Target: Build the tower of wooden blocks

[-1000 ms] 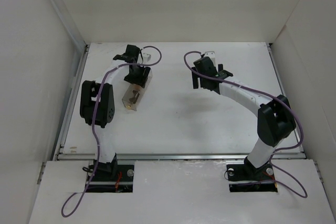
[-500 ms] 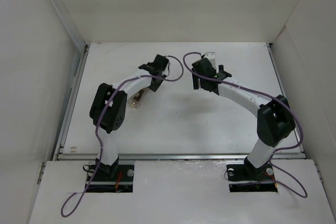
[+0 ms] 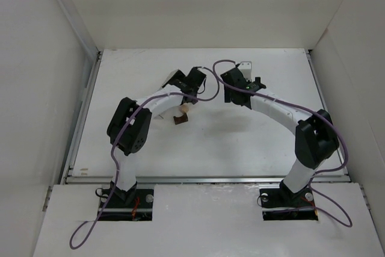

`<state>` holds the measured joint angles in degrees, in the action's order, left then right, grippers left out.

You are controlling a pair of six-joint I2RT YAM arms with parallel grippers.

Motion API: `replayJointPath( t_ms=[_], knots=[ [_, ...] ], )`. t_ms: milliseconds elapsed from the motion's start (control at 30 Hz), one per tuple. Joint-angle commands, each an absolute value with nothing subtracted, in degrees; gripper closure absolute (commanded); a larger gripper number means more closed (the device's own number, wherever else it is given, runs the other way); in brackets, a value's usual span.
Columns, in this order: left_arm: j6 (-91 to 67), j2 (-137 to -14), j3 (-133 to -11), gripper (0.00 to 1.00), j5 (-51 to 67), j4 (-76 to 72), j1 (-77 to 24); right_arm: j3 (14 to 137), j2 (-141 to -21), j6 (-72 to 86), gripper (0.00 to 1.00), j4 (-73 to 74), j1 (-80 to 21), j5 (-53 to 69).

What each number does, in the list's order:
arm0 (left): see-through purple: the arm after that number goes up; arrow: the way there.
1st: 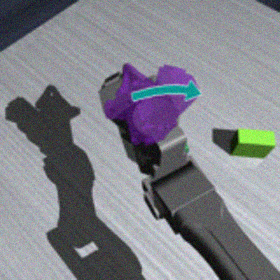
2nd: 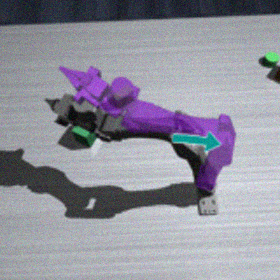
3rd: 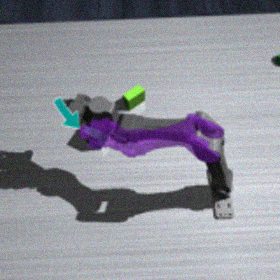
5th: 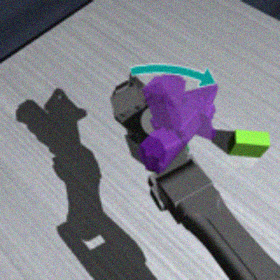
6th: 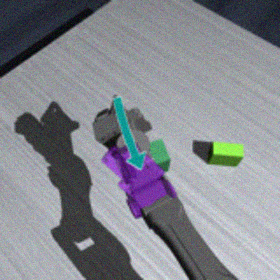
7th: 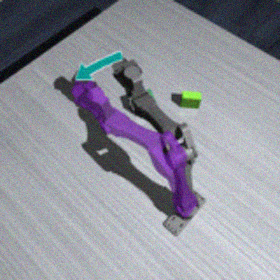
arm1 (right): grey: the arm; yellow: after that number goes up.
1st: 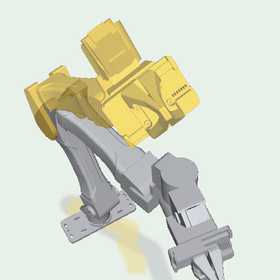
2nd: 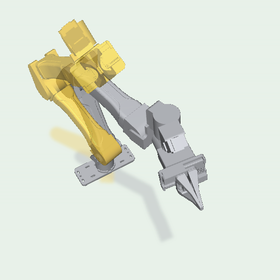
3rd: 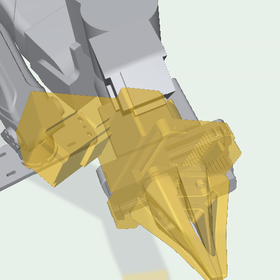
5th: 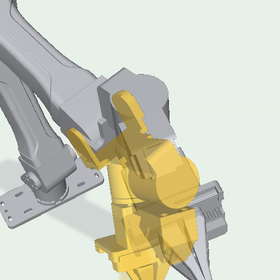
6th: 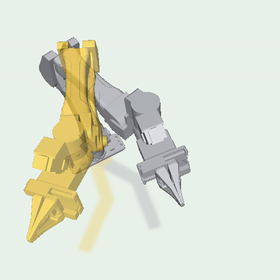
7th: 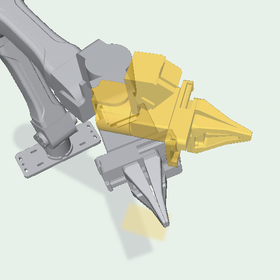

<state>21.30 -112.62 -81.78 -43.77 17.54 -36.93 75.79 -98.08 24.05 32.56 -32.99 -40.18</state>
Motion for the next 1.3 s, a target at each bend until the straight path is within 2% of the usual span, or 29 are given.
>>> replayJointPath(
  t_ms=[0,167,200,267,300,433,533,633,700,833,900,967,1133,1267],
  knots=[
    [13.99,-109.69,-89.03,1.0,-34.41,25.64,-33.59,75.15,-94.48,23.91,0.0,30.07,-32.34,-35.79],
    [9.06,-105.48,-94.48,1.0,-4.01,31.02,-19.45,74.01,-90.72,18.47,0.0,24.01,-32.34,-19.72],
    [9.05,-105.47,-94.48,1.0,8.66,31.03,-13.07,74.0,-90.7,17.85,0.0,21.38,-32.34,-14.21],
    [8.26,-106.69,-94.48,1.0,20.16,32.95,-7.06,74.0,-90.7,17.05,0.0,19.26,-32.87,-9.51],
    [9.22,-107.66,-94.48,1.0,29.52,33.74,-2.25,74.61,-91.4,17.05,0.0,18.38,-32.87,-6.45],
    [13.17,-112.84,-92.81,1.0,41.54,36.74,4.2,80.67,-98.59,17.05,0.02,20.02,-36.82,-5.97],
    [13.89,-114.79,-90.79,1.0,46.12,37.27,6.67,87.79,-105.45,20.2,0.05,23.37,-39.19,-8.26],
    [13.89,-116.27,-89.21,1.0,47.63,36.04,8.78,91.84,-109.76,20.74,0.1,23.91,-41.65,-9.83],
    [13.89,-116.89,-88.51,0.92,47.64,35.33,9.66,94.38,-111.87,20.74,0.12,23.91,-43.59,-10.37],
    [14.41,-119.7,-89.03,0.83,40.36,34.8,9.67,100.0,-118.29,18.9,0.15,26.98,-45.87,-10.37],
    [13.46,-119.71,-89.03,0.7,35.72,34.8,9.67,101.77,-120.93,18.11,0.15,28.12,-46.58,-11.07],
    [11.87,-118.92,-89.74,0.61,32.62,34.8,9.67,103.01,-122.25,19.06,0.15,28.92,-47.11,-11.6],
    [9.33,-114.0,-88.59,0.56,21.83,33.14,6.25,105.11,-123.4,21.18,0.16,31.98,-47.11,-14.49],
    [6.87,-111.19,-88.59,0.52,19.52,32.52,5.1,103.11,-122.7,21.71,0.19,33.31,-48.16,-16.52]
  ],
)
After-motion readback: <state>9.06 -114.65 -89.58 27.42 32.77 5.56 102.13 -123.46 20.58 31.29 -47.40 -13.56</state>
